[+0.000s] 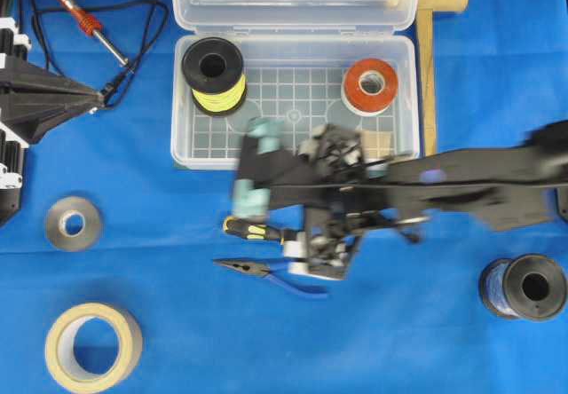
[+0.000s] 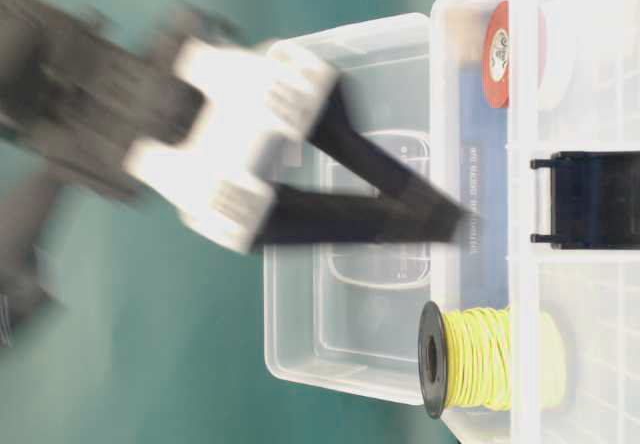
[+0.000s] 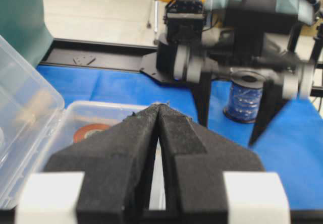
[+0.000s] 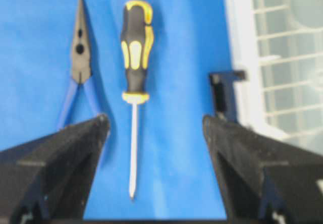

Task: Pick the screwdriver from the toolbox among several items.
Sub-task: 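Release the screwdriver onto the table beside the blue pliers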

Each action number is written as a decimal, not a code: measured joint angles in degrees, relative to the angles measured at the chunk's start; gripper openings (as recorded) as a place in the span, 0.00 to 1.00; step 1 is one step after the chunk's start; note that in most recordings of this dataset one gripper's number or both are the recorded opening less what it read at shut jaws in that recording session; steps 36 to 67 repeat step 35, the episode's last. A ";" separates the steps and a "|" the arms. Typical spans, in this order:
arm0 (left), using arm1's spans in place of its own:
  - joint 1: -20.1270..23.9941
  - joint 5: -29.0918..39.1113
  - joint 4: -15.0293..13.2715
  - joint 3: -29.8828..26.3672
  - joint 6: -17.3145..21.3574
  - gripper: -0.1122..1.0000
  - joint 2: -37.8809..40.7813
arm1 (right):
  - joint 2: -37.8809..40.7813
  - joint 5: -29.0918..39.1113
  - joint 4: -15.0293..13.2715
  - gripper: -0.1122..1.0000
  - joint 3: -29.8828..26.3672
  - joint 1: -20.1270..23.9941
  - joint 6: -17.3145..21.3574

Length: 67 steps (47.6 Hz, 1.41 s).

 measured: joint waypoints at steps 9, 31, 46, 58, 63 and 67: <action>0.00 0.00 0.00 -0.09 0.00 0.10 -0.09 | -13.10 -2.81 -3.78 0.78 10.90 1.32 1.49; 0.00 0.09 0.00 0.00 0.00 0.10 -0.26 | -44.38 -20.57 -11.78 0.78 42.71 1.32 8.61; 0.00 0.18 0.00 0.00 0.00 0.10 -0.26 | -48.16 -23.55 -13.10 0.78 47.11 1.32 9.49; 0.00 0.18 0.00 0.00 0.00 0.10 -0.26 | -48.16 -23.55 -13.10 0.78 47.11 1.32 9.49; 0.00 0.18 0.00 0.00 0.00 0.10 -0.26 | -48.16 -23.55 -13.10 0.78 47.11 1.32 9.49; 0.00 0.18 0.00 0.00 0.00 0.10 -0.26 | -48.16 -23.55 -13.10 0.78 47.11 1.32 9.49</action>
